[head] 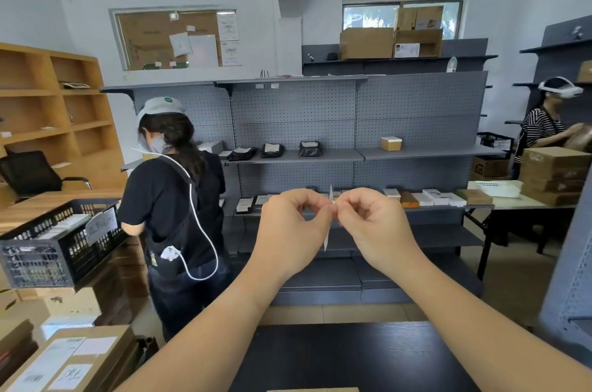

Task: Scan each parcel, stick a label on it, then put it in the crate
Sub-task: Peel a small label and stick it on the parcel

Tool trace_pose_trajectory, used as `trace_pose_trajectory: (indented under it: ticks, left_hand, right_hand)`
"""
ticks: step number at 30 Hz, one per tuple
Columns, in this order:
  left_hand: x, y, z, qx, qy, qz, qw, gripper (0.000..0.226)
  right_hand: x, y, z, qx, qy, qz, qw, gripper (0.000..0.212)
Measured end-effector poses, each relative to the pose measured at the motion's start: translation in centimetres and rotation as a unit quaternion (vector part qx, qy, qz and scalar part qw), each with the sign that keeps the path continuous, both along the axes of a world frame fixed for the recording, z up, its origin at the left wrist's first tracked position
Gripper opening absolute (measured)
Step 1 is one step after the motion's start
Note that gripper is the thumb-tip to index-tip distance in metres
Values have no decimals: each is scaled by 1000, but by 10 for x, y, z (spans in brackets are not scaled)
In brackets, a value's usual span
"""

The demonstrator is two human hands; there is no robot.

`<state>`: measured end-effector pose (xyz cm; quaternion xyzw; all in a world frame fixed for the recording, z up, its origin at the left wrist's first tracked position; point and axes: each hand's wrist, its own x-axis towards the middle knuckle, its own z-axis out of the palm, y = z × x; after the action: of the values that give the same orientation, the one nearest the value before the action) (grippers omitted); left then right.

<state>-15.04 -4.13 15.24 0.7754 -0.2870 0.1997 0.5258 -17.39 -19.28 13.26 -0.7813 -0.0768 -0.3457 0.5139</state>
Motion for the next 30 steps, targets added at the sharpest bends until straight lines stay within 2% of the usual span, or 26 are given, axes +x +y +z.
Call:
trace_pose_trajectory:
  ticks: [7,12,20,25,30]
  left_hand:
    - [5,-3,-17,29,-126,54,990,5]
    - [7,-4,-21,61,-179,69,980,16]
    - [7,-6,-20,66,-199,85,974,16]
    - [8,-9,-22,59,-205,98,972,12]
    - [7,-10,-23,43,-194,97,975,4]
  right_hand:
    - [-3,3,0,7,-15,7,1000,18]
    - [-3,4,0,10,-26,16,999,16]
    - [-4,4,1,18,-33,25,999,24]
    - [-4,4,1,21,-37,23,999,20]
    - [-4,3,1,18,-38,24,999,28]
